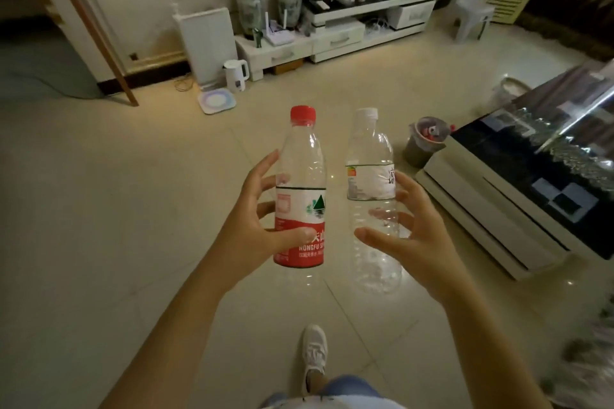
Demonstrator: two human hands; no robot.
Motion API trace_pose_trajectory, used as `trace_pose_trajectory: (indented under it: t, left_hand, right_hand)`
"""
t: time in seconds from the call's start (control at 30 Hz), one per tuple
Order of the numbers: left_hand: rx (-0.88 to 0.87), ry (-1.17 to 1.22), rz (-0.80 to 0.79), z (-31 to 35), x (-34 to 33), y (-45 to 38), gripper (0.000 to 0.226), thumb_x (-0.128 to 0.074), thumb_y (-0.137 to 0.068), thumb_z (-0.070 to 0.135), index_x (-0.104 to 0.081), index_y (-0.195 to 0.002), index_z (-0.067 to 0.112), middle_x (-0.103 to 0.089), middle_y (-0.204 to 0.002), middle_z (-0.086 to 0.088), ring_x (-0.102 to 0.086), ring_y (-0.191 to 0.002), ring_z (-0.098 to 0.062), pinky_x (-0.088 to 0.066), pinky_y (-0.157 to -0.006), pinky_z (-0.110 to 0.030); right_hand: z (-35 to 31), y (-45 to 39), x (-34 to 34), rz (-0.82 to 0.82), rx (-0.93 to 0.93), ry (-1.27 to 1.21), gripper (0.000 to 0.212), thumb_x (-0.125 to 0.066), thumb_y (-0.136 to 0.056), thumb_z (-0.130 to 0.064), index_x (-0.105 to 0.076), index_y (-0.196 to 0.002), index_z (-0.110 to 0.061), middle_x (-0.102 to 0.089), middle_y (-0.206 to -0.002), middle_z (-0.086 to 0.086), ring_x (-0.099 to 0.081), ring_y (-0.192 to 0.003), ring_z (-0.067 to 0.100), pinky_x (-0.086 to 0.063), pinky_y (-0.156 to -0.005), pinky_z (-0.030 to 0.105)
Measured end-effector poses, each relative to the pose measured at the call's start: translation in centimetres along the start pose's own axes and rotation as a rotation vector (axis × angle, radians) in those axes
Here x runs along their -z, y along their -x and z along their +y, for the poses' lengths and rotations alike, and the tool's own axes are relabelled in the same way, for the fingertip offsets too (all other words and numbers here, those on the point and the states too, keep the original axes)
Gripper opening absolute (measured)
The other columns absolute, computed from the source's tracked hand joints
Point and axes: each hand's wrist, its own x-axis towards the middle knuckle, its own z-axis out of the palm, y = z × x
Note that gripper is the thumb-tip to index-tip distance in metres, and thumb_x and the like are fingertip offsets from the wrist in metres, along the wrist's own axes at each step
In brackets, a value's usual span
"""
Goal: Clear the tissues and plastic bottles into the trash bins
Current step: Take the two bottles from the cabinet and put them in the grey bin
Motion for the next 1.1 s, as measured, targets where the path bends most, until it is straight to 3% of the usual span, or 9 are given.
trace_pose_trajectory:
  t: [0.37,0.73,0.97,1.1]
  left_hand:
    - [0.001,-0.037,0.054,0.5,7.4,-23.7,0.104,-0.085,-0.064,0.021,-0.023,-0.138,0.057,-0.043,-0.136,0.02,-0.053,-0.116,-0.01,-0.052,-0.088,-0.032]
    - [0.036,-0.062,-0.166,1.6,15.3,-48.3,0.108,-0.09,-0.055,0.032,-0.024,-0.136,0.059,-0.044,-0.133,0.021,-0.052,-0.117,-0.012,-0.051,-0.092,-0.043]
    - [0.014,-0.064,-0.352,2.8,11.3,-61.6,0.11,-0.091,-0.053,0.026,-0.026,-0.136,0.059,-0.048,-0.13,0.021,-0.056,-0.114,-0.011,-0.053,-0.089,-0.037]
    - [0.026,-0.071,-0.43,2.7,6.2,-69.0,0.105,-0.086,-0.053,0.027,-0.028,-0.134,0.06,-0.05,-0.127,0.023,-0.058,-0.112,-0.008,-0.053,-0.087,-0.035]
  right_hand:
    - [-0.8,-25.2,-1.5,-0.096,-0.016,0.013,0.1,-0.082,-0.052,-0.049,-0.034,-0.139,-0.041,-0.051,-0.129,-0.009,-0.059,-0.109,0.012,-0.058,-0.082,0.04]
    - [-1.9,-44.6,-4.3,0.109,-0.102,-0.011,0.103,-0.08,-0.051,-0.051,-0.033,-0.141,-0.037,-0.052,-0.13,-0.011,-0.058,-0.111,0.013,-0.056,-0.084,0.036]
    - [-0.1,-52.4,0.7,0.338,-0.173,-0.059,0.093,-0.085,-0.061,-0.027,-0.035,-0.139,-0.039,-0.054,-0.126,-0.011,-0.06,-0.106,0.009,-0.056,-0.078,0.025]
    - [3.1,-57.3,5.1,0.409,-0.22,-0.084,0.092,-0.085,-0.062,-0.029,-0.035,-0.138,-0.042,-0.054,-0.127,-0.013,-0.06,-0.108,0.006,-0.055,-0.078,0.025]
